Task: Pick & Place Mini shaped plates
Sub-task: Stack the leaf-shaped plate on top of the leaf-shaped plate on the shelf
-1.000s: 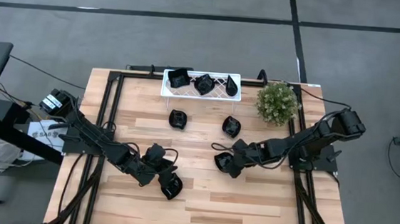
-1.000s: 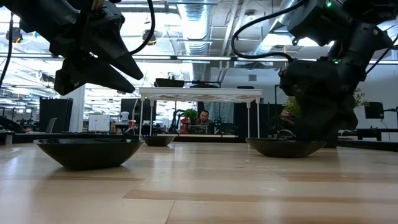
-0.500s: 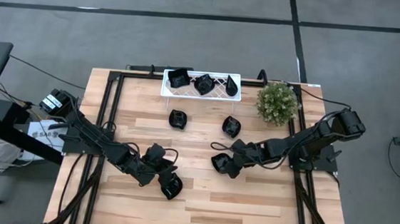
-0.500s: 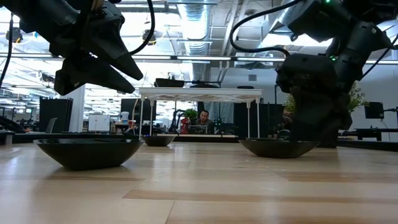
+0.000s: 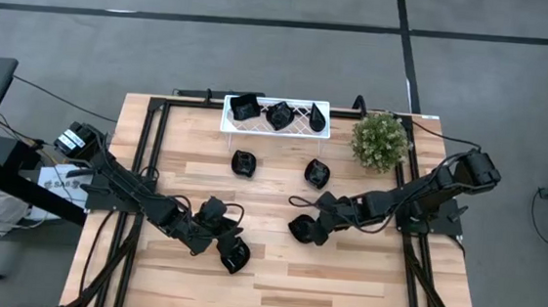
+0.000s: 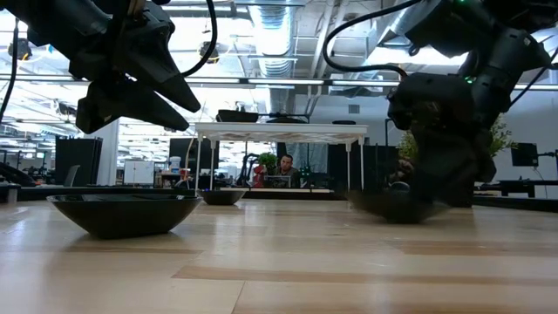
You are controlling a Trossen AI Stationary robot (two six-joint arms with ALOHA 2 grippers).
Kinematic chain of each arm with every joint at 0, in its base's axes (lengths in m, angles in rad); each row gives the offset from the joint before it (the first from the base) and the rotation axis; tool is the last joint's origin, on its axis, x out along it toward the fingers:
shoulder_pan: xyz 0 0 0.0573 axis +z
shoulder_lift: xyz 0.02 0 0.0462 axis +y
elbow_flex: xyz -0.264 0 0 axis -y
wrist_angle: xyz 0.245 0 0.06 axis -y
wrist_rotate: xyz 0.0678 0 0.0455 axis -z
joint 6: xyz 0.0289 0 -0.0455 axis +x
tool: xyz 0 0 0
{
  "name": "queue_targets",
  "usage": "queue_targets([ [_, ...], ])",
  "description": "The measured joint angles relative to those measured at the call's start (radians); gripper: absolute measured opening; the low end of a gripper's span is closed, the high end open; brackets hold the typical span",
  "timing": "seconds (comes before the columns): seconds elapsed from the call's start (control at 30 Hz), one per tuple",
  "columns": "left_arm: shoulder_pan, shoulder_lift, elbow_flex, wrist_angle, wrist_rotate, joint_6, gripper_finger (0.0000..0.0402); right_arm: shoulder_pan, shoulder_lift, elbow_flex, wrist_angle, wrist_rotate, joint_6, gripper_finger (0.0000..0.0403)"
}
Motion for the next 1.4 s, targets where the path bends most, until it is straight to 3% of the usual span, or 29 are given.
queue_targets([
  [0.4,0.000,0.000,0.000,0.000,0.000,0.000,0.0131,0.012,0.000,0.000,0.112,0.013,0.145,0.0002],
  [0.6,0.000,0.000,0.000,0.005,-0.016,0.000,0.0131,0.042,-0.010,0.000,0.228,0.179,0.261,0.0001],
  [0.97,0.020,0.000,0.000,0.090,-0.019,-0.003,0.0131,0.046,-0.028,0.000,0.407,0.437,0.279,0.0001],
  [1.07,0.048,0.000,-0.001,0.137,-0.019,-0.018,0.0131,0.055,-0.028,0.000,0.405,0.509,0.349,0.0001],
  [1.4,0.086,0.000,-0.001,0.157,0.032,-0.019,0.0131,0.087,-0.025,0.001,0.127,0.504,0.613,0.0000],
])
